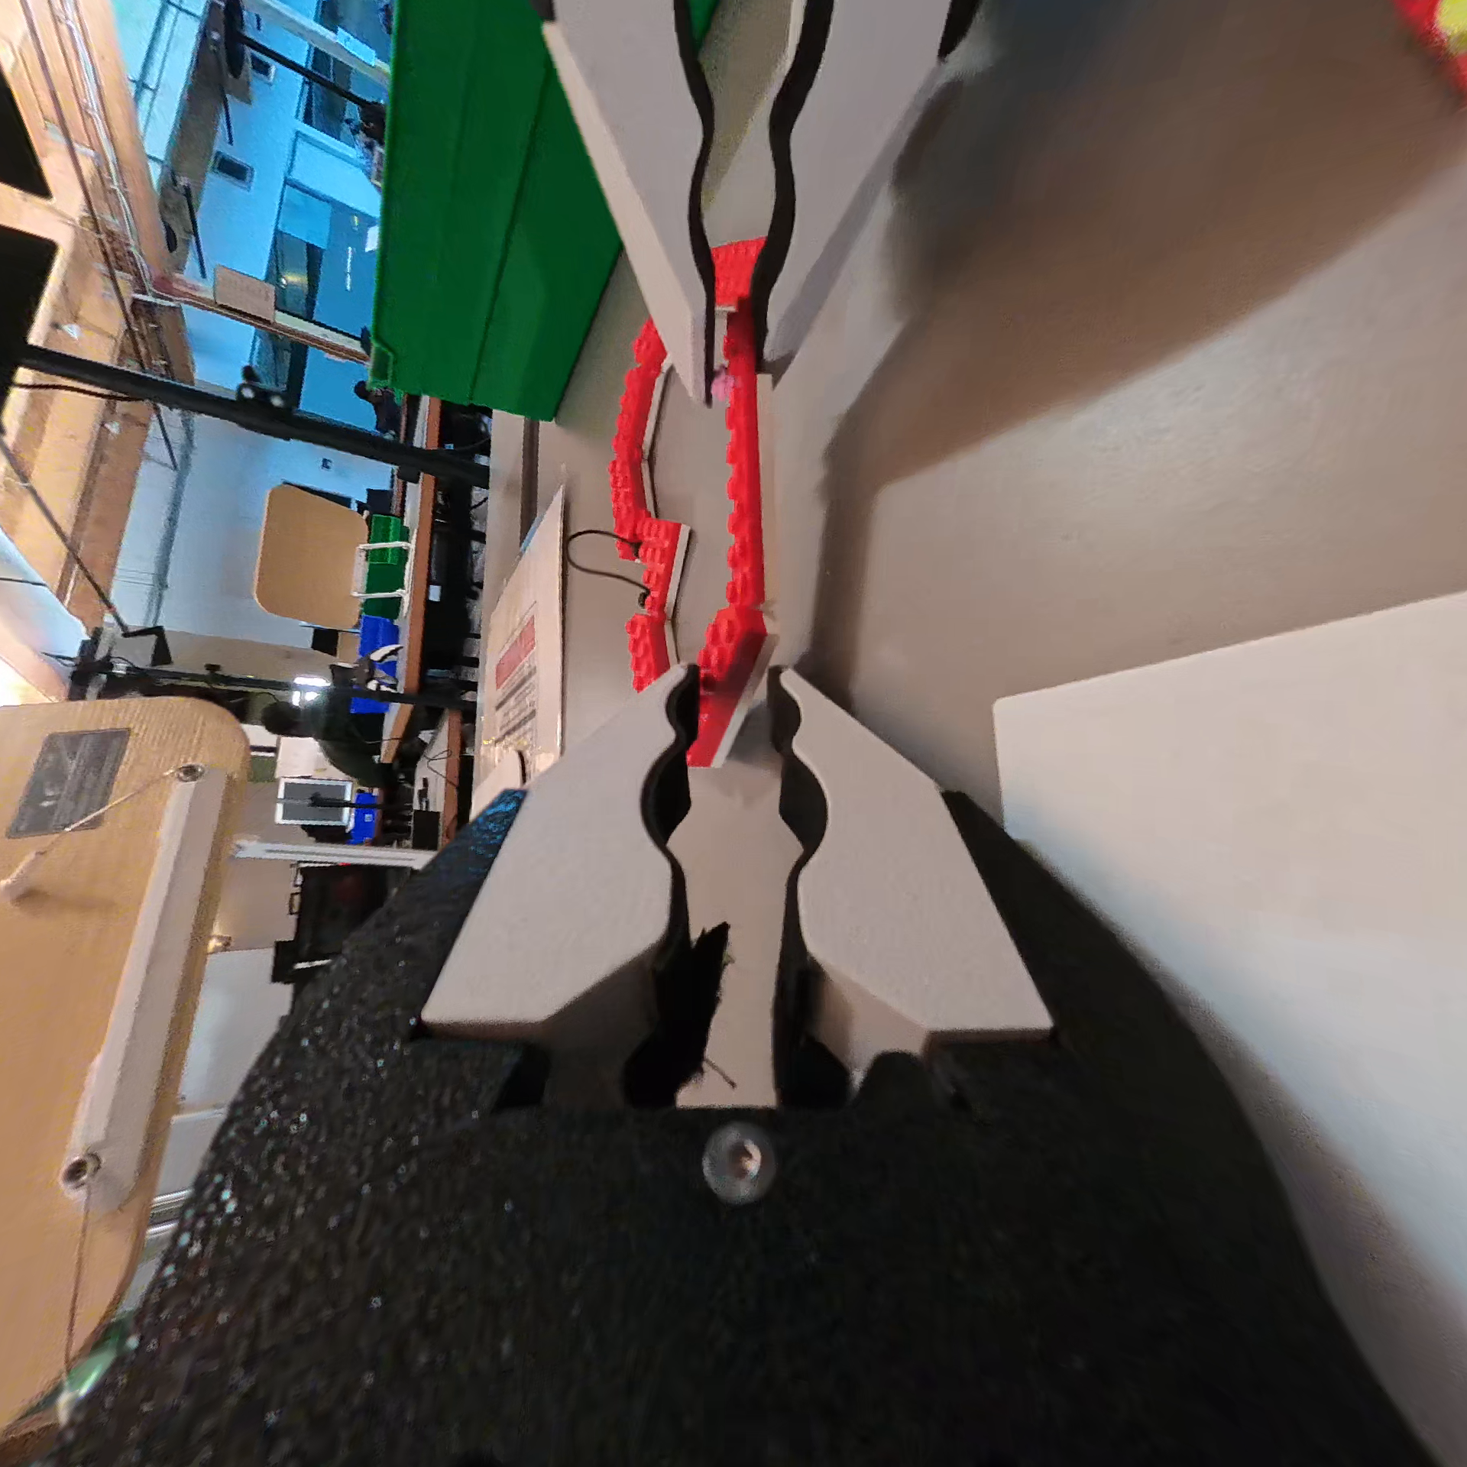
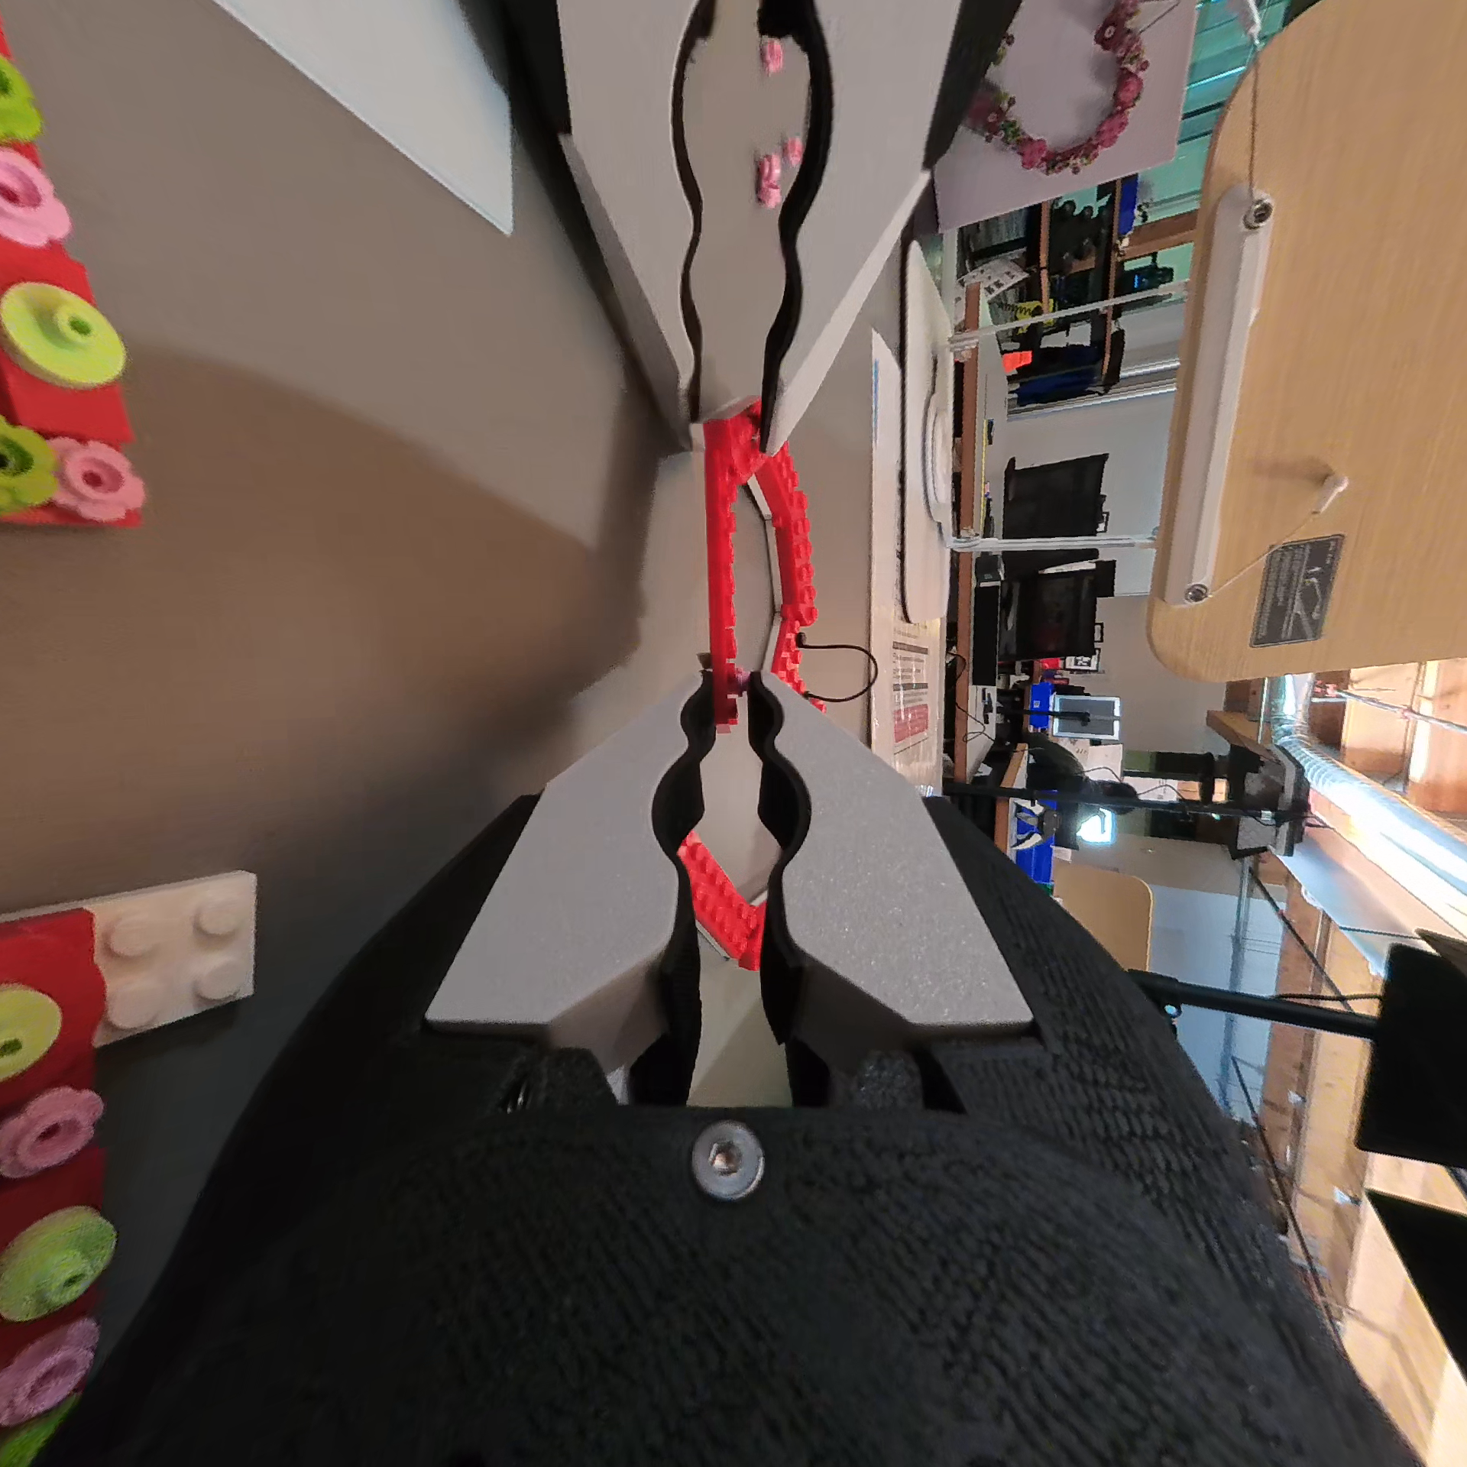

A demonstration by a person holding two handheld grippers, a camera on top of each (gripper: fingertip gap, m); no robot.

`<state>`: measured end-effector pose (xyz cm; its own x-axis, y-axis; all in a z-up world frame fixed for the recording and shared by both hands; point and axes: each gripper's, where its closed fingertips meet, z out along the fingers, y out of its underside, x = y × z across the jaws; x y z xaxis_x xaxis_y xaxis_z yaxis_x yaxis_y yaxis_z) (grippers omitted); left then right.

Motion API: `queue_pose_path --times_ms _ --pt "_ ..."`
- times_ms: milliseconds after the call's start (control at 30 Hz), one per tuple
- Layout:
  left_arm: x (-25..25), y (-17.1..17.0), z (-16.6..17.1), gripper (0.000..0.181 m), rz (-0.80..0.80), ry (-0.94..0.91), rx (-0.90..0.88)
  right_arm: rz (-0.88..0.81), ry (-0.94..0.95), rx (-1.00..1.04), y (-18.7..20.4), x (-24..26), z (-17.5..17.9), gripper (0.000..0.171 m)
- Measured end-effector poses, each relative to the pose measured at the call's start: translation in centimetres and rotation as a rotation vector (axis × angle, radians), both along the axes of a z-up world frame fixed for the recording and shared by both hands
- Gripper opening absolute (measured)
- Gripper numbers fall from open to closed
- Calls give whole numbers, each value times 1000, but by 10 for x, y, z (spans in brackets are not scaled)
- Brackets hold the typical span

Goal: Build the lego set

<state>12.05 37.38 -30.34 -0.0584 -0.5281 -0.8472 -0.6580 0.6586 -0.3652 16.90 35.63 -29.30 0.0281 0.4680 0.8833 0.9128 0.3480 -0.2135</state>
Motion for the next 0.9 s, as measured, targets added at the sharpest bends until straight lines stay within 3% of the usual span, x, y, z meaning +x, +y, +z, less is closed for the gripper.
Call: queue_pose_path --times_ms 333,433,500,700,900 --pt "0 0 4 14 -5 -18 24 11 31 -33 -1 -1 -1 7" --pt "5 -9 11 37 -45 -61 -2 12 42 -35 0 -2 -1 8" --pt "7 -11 13 43 -51 -73 -10 12 50 -36 0 -3 0 8" --pt "3 -4 11 39 -21 -72 -23 20 43 -20 -1 -2 1 8" --pt "12 -18 7 34 -71 -16 41 31 10 2 -3 -6 0 8"
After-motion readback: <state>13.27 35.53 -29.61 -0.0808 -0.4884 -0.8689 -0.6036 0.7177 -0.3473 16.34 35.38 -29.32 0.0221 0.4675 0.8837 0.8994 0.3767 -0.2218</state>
